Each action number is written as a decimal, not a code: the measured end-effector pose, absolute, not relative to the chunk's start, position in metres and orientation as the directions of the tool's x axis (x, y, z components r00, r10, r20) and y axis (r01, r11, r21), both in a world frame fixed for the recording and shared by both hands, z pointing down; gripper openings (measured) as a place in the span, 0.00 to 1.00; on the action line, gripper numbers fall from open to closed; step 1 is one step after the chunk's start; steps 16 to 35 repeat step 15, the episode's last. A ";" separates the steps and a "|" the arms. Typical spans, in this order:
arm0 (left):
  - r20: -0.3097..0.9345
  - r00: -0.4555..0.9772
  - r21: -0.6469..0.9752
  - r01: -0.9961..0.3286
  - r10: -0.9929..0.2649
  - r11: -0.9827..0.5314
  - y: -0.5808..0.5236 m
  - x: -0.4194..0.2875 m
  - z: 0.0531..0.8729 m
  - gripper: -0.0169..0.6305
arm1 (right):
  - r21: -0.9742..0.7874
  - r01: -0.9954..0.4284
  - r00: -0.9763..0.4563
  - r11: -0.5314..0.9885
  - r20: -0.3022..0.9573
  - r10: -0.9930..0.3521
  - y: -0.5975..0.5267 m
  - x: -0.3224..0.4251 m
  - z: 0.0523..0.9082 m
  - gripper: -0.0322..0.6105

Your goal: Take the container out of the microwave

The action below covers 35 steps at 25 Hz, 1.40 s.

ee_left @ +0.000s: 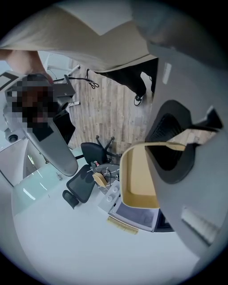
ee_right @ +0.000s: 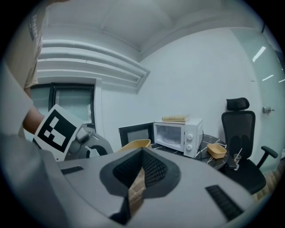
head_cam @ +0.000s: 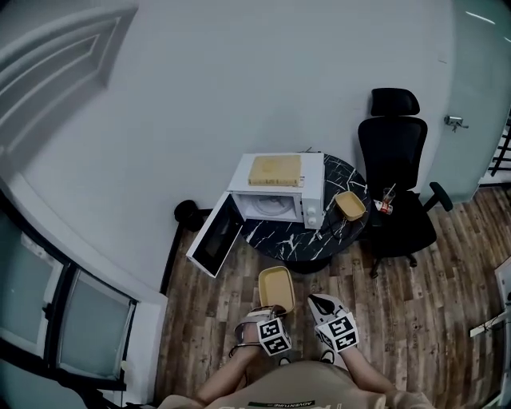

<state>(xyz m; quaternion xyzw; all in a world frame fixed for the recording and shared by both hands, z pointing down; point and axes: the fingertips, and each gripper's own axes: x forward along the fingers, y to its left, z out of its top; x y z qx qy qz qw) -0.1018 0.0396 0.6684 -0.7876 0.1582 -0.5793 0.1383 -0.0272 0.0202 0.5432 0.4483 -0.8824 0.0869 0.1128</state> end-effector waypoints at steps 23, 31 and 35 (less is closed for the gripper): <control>0.855 0.308 -0.429 -0.032 -0.417 -0.903 0.027 -0.098 0.665 0.06 | -0.013 -0.816 -0.561 0.579 0.266 -0.784 0.012 -0.037 0.540 0.06; 0.855 0.308 -0.429 -0.032 -0.417 -0.903 0.027 -0.098 0.665 0.06 | -0.013 -0.816 -0.561 0.579 0.266 -0.784 0.012 -0.037 0.540 0.06; 0.855 0.308 -0.429 -0.032 -0.417 -0.903 0.027 -0.098 0.665 0.06 | -0.013 -0.816 -0.561 0.579 0.266 -0.784 0.012 -0.037 0.540 0.06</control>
